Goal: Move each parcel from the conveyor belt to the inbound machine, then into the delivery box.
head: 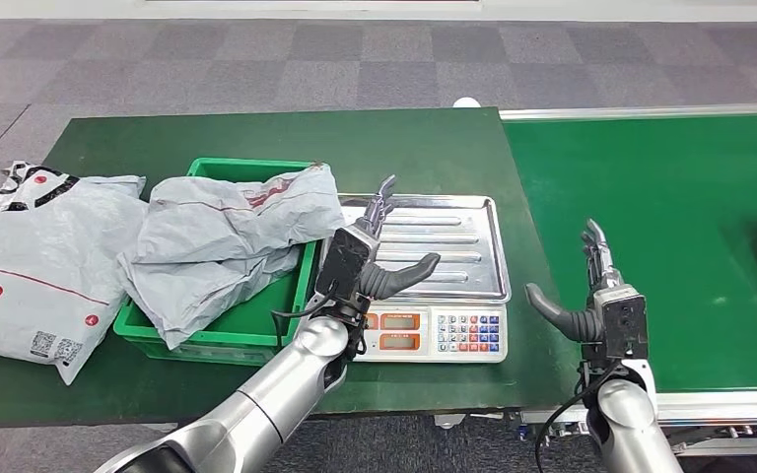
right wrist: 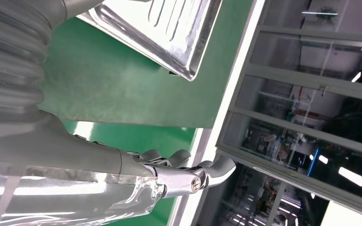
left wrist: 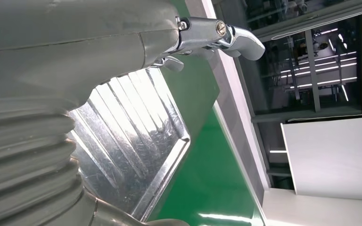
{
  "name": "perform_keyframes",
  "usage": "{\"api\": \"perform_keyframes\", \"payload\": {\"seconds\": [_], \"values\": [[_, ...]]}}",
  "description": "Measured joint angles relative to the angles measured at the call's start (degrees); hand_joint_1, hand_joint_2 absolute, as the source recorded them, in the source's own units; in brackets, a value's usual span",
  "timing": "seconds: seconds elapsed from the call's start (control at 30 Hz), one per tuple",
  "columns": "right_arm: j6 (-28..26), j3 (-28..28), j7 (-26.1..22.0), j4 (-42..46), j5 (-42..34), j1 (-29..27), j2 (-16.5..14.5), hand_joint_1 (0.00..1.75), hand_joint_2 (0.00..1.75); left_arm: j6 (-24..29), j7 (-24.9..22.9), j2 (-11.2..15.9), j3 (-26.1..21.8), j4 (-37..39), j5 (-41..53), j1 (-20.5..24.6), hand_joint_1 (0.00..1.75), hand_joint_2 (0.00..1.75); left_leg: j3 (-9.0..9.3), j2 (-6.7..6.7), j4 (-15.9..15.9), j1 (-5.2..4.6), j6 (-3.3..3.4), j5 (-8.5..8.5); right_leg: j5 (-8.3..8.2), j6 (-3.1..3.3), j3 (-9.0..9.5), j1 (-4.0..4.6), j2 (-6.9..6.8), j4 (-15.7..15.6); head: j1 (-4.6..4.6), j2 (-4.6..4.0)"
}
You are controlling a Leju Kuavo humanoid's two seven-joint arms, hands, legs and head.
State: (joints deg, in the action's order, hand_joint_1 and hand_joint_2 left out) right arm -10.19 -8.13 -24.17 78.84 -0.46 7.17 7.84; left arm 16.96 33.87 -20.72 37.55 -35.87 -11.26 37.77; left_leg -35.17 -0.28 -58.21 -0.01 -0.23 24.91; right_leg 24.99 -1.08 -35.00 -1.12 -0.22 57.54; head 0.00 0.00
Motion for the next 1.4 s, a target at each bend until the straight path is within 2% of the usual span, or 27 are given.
{"api": "perform_keyframes", "payload": {"seconds": [1.17, 1.4], "values": [[0.48, 0.0, 0.71, -0.03, -2.89, -1.13, 0.86, 0.0, 1.75, -0.28, -0.35, 0.0, 0.0, -0.33, 1.2, -0.53, 0.0, 1.75, -0.01, 0.0, 0.0, 0.0, 0.0, 0.0, 0.0, 0.0, 0.0, 0.0, 0.0, 0.0, 0.0, 0.0], [-1.13, 0.01, -0.01, -0.69, -2.06, -0.49, 0.9, 0.0, 1.75, -0.28, -0.1, 0.0, 0.0, -0.28, 1.2, -0.53, 0.0, 1.75, 0.0, 0.0, 0.0, 0.0, 0.0, 0.0, 0.0, 0.0, 0.0, 0.0, 0.0, 0.0, 0.0, 0.0]]}}
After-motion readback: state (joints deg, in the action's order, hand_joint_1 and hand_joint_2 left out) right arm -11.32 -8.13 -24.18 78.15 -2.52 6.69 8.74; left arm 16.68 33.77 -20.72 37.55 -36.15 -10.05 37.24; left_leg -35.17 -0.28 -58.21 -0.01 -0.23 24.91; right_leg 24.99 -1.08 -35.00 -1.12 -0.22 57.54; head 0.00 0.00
